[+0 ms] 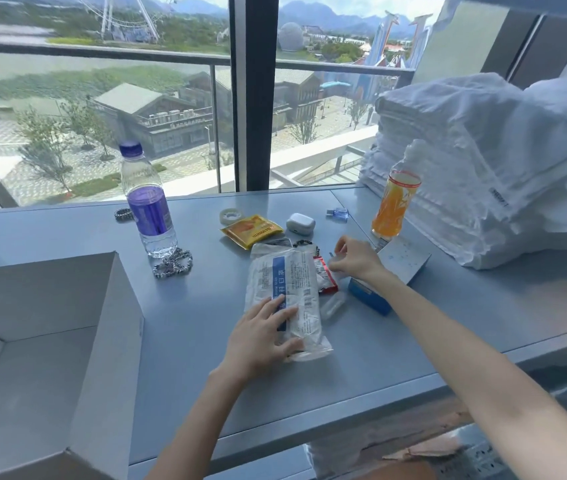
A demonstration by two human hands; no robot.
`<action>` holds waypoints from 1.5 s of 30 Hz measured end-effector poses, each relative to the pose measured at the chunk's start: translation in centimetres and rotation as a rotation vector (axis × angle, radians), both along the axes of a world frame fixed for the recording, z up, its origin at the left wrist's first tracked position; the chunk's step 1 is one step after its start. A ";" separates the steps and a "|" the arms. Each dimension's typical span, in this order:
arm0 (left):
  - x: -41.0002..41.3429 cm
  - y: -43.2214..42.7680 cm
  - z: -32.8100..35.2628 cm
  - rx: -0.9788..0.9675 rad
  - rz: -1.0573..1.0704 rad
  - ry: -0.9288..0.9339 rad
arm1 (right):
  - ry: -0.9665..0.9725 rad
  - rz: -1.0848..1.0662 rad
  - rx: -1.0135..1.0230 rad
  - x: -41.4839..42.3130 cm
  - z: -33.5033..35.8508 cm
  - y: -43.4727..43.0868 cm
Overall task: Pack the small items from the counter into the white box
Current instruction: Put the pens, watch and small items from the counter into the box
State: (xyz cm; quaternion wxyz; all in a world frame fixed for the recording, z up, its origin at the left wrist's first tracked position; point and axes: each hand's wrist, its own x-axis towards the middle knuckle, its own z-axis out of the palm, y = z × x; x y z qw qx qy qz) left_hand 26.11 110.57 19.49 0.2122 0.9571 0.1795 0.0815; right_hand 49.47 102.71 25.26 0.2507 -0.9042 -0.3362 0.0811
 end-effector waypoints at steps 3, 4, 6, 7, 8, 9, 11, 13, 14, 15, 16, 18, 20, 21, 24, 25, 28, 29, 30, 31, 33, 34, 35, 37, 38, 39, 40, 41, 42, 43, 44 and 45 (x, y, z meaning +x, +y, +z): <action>0.1 0.0 0.7 -0.026 0.042 -0.118 | 0.056 0.078 0.200 -1.3 1.5 -0.9; 0.1 0.0 1.1 -0.033 0.064 -0.166 | 0.106 0.113 0.259 -2.0 2.1 -1.2; 0.1 -0.3 1.9 -0.052 0.110 -0.260 | 0.196 0.190 0.348 -3.4 3.2 -2.0; 0.1 -0.5 2.4 -0.053 0.130 -0.306 | 0.224 0.228 0.375 -4.2 3.8 -2.4; 0.0 -0.7 2.9 -0.051 0.146 -0.349 | 0.251 0.266 0.391 -5.0 4.4 -2.8; 0.0 -1.0 3.5 -0.052 0.157 -0.389 | 0.277 0.303 0.402 -5.9 4.9 -3.2; -0.4 -1.7 4.5 -0.071 0.169 -0.468 | 0.308 0.359 0.408 -7.7 5.9 -3.9; -1.0 -2.6 5.8 -0.111 0.194 -0.534 | 0.326 0.386 0.420 -9.4 6.5 -4.5; -1.5 -3.0 6.5 -0.124 0.214 -0.557 | 0.336 0.395 0.434 -10.1 6.7 -4.6; -2.0 -3.5 7.1 -0.124 0.234 -0.571 | 0.335 0.406 0.442 -10.8 6.9 -4.8; -2.7 -4.0 7.7 -0.099 0.256 -0.570 | 0.320 0.423 0.443 -11.3 7.0 -4.9; -4.6 -5.0 8.8 0.022 0.297 -0.531 | 0.266 0.456 0.429 -12.0 7.1 -4.8; -7.4 -5.7 10.0 0.176 0.350 -0.493 | 0.220 0.481 0.407 -12.5 7.3 -4.5; -9.1 -6.0 10.6 0.255 0.390 -0.492 | 0.215 0.499 0.399 -12.8 7.6 -4.1; -14.9 -5.8 12.2 0.482 0.553 -0.522 | 0.250 0.572 0.414 -14.4 8.8 -2.6; -16.8 -5.4 12.7 0.528 0.602 -0.513 | 0.269 0.598 0.433 -15.1 9.3 -2.0; -21.4 -3.4 13.0 0.530 0.692 -0.415 | 0.318 0.675 0.490 -17.9 10.9 0.1; -22.6 -2.6 12.6 0.512 0.713 -0.373 | 0.338 0.705 0.499 -19.1 11.4 1.0; -23.6 -2.0 12.0 0.492 0.727 -0.346 | 0.364 0.736 0.504 -20.3 11.7 1.9; -24.4 -1.4 11.3 0.478 0.731 -0.338 | 0.386 0.768 0.505 -21.6 12.1 2.7; -25.2 -0.9 10.2 0.497 0.706 -0.371 | 0.399 0.823 0.499 -24.0 12.6 4.5; -25.3 -0.8 9.9 0.530 0.679 -0.404 | 0.404 0.844 0.496 -25.1 12.6 5.5; -25.4 -0.6 9.8 0.562 0.641 -0.441 | 0.413 0.863 0.495 -26.3 12.7 6.5; -25.8 0.0 9.9 0.571 0.545 -0.489 | 0.428 0.873 0.492 -28.4 12.5 8.5; -26.3 0.6 9.9 0.569 0.497 -0.495 | 0.426 0.866 0.492 -29.4 12.4 9.5; -27.2 1.4 9.9 0.570 0.453 -0.490 | 0.421 0.864 0.486 -30.3 12.3 10.5; -28.4 2.4 9.9 0.573 0.412 -0.475 | 0.415 0.874 0.467 -31.2 12.2 11.6; -29.7 3.4 9.9 0.585 0.372 -0.455 | 0.405 0.891 0.441 -32.1 12.1 12.7; -31.3 4.5 10.0 0.602 0.338 -0.432 | 0.388 0.911 0.415 -33.0 11.9 13.9; -33.0 5.6 10.1 0.612 0.315 -0.408 | 0.366 0.931 0.387 -33.9 11.6 15.0; -34.7 6.7 10.1 0.616 0.304 -0.384 | 0.340 0.948 0.353 -34.8 11.2 16.2; -36.4 7.8 10.3 0.617 0.305 -0.359 | 0.307 0.966 0.317 -35.7 10.9 17.4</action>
